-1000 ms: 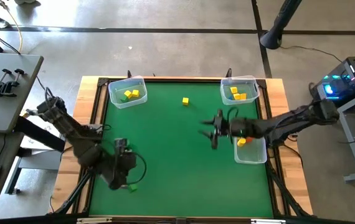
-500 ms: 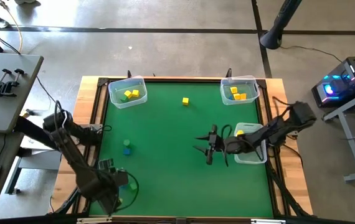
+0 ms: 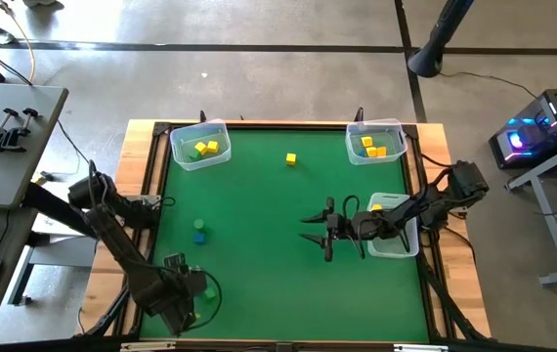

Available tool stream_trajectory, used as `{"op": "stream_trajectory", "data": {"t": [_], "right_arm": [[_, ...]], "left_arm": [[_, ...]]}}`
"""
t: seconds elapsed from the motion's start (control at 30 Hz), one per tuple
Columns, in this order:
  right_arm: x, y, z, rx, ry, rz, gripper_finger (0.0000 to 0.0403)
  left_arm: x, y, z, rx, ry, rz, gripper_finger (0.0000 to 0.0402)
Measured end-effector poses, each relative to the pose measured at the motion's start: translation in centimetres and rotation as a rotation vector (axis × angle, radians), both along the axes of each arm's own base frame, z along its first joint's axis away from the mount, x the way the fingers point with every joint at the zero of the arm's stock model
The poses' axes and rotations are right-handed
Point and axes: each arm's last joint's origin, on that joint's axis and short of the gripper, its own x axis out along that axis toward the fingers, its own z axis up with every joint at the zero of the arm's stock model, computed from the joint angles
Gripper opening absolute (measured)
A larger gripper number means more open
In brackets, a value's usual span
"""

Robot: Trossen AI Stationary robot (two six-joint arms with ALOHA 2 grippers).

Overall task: Sort blocks by size
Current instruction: Put the blue cylindrical block into the bottom transparent bin

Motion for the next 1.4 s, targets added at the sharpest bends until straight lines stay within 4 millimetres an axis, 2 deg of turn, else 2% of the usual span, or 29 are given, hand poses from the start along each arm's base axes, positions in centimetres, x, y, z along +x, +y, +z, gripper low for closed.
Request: {"op": "stream_trajectory", "data": {"t": [0.2,0.4,0.57,0.77,0.9,0.97,1.03,1.1,1.2,1.27,1.4], "right_arm": [[0.0,0.0,0.0,0.002,0.0,0.0,0.0188],[0.0,0.0,0.0,0.002,0.001,0.0,0.0188],[0.0,0.0,0.0,0.002,0.001,0.0,0.0188],[0.0,0.0,0.0,0.009,0.004,-0.001,0.0188],[0.0,0.0,0.0,0.008,0.005,-0.001,0.0188],[0.0,0.0,0.0,0.001,0.005,0.0,0.0188],[0.3,0.1,0.2,-0.015,0.005,-0.001,0.0188],[0.8,0.1,0.3,-0.025,0.028,-0.011,0.0188],[1.7,0.2,0.2,-0.059,0.114,0.02,0.0188],[2.3,0.4,0.2,-0.086,0.176,0.061,0.0188],[4.0,1.1,0.5,-0.155,0.198,0.128,0.0188]], "left_arm": [[0.0,0.4,-1.1,-0.011,0.019,-0.01,0.0249],[-0.1,0.5,-2.1,-0.039,0.029,-0.034,0.0233],[-0.2,0.6,-2.6,-0.043,0.027,-0.042,0.0199],[0.0,0.7,-3.4,-0.072,0.019,-0.06,0.0138],[0.2,1.0,-3.2,-0.087,0.035,-0.053,0.01],[0.4,1.4,-2.8,-0.093,0.025,-0.059,0.0096],[0.3,2.1,-1.8,-0.06,-0.024,-0.074,0.0096],[0.1,3.3,-0.5,0.052,-0.118,-0.091,0.0096],[-0.3,5.5,1.6,0.241,-0.325,-0.08,0.0096],[-0.2,6.7,2.9,0.306,-0.498,-0.077,0.0096],[0.2,8.4,3.2,0.31,-0.734,-0.114,0.0096]]}}
